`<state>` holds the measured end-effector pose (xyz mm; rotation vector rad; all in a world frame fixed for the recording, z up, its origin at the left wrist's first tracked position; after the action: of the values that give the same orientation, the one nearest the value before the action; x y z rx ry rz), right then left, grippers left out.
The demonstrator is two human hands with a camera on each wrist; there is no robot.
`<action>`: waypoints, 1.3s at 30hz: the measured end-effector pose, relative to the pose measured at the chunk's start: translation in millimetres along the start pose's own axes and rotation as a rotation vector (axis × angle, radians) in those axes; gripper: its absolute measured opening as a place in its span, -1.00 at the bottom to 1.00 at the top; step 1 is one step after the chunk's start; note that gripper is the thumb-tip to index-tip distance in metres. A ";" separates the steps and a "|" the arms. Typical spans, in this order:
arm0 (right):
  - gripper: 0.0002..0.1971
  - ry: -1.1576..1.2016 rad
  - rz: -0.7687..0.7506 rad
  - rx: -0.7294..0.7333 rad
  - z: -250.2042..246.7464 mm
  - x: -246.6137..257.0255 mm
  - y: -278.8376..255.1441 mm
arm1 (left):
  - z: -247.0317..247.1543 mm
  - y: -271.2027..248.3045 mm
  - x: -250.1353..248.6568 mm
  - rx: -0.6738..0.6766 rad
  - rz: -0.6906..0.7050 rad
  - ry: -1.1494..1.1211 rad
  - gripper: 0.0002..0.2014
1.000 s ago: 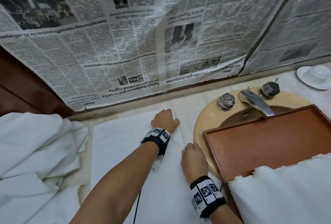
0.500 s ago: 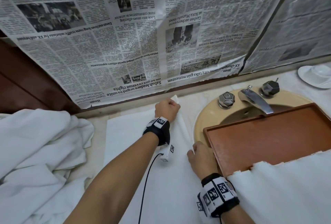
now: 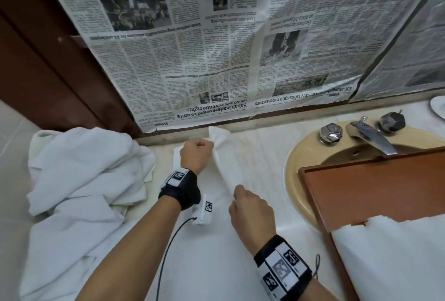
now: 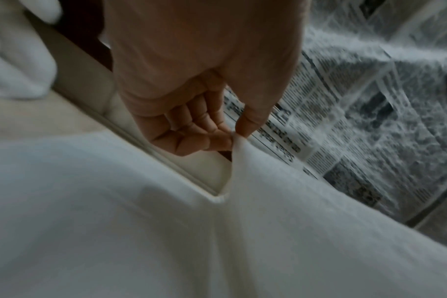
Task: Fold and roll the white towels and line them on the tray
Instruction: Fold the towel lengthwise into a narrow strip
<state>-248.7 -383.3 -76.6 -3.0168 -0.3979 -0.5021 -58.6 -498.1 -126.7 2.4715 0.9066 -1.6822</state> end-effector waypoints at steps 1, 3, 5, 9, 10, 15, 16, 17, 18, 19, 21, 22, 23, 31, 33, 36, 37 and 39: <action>-0.71 0.000 -0.022 0.016 3.9 15.5 1.8 | -16.3 3.4 7.0 -0.024 0.001 -0.005 -0.84; -0.53 0.017 -0.070 0.035 17.3 44.4 6.3 | -46.1 10.6 22.4 -0.073 -0.004 -0.007 -0.84; -0.48 0.033 -0.118 0.088 39.8 68.7 7.5 | -68.2 17.6 39.7 -0.096 -0.029 0.015 -0.84; -0.53 0.044 -0.167 0.228 75.2 105.1 10.6 | -90.0 25.4 75.0 -0.086 -0.096 0.177 -0.85; -0.63 0.035 -0.167 0.258 83.3 107.4 11.7 | -92.4 26.2 81.0 -0.086 -0.106 0.232 -0.82; -0.78 0.071 -0.152 0.383 123.1 108.2 7.5 | -97.0 27.5 91.3 -0.102 -0.096 0.302 -0.76; -0.83 0.102 -0.140 0.382 127.4 108.8 7.3 | -96.5 26.9 91.8 -0.102 -0.094 0.304 -0.76; -0.89 0.134 -0.132 0.380 129.0 108.8 8.7 | -96.2 27.0 91.9 -0.107 -0.084 0.308 -0.75; -0.94 0.152 -0.128 0.387 129.6 108.8 9.5 | -95.6 26.4 91.3 -0.109 -0.076 0.310 -0.75; -0.97 0.165 -0.131 0.384 129.8 108.8 10.3 | -95.3 25.8 91.5 -0.104 -0.072 0.308 -0.74; -0.99 0.203 -0.143 0.357 126.4 109.6 13.1 | -94.8 25.9 91.1 -0.079 -0.054 0.312 -0.69; -0.97 0.208 -0.158 0.340 123.9 111.4 14.0 | -94.5 26.7 90.4 -0.063 -0.039 0.321 -0.70; -0.94 0.201 -0.176 0.324 121.4 114.1 14.4 | -95.8 27.3 89.4 -0.057 -0.021 0.328 -0.72; -0.89 0.178 -0.250 0.288 121.5 131.8 22.2 | -104.3 32.3 87.8 -0.095 0.010 0.372 -0.80; -0.86 0.135 -0.278 0.315 129.3 133.8 20.6 | -103.7 34.0 85.8 -0.103 -0.019 0.416 -0.77; -0.77 0.126 -0.301 0.328 130.7 135.3 18.9 | -103.0 37.5 83.9 -0.098 -0.047 0.556 -0.78; -0.73 0.141 -0.301 0.342 131.2 134.0 18.1 | -103.7 37.5 83.3 -0.106 -0.058 0.583 -0.77; -0.65 0.174 -0.296 0.391 128.8 130.7 15.5 | -104.1 36.8 81.7 -0.123 -0.057 0.590 -0.72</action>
<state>-85.2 -353.8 -156.1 -2.5283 -0.8269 -0.6155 67.4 -458.0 -164.0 2.9171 1.0810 -0.8612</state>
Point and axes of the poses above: each hand's wrist, its own y-axis towards the middle knuckle, its own z-axis out of the palm, x = y × z, the point moved 7 cm from there along y, towards the middle knuckle, and after that the axes turned 4 degrees about -z, right-handed, at the moved point
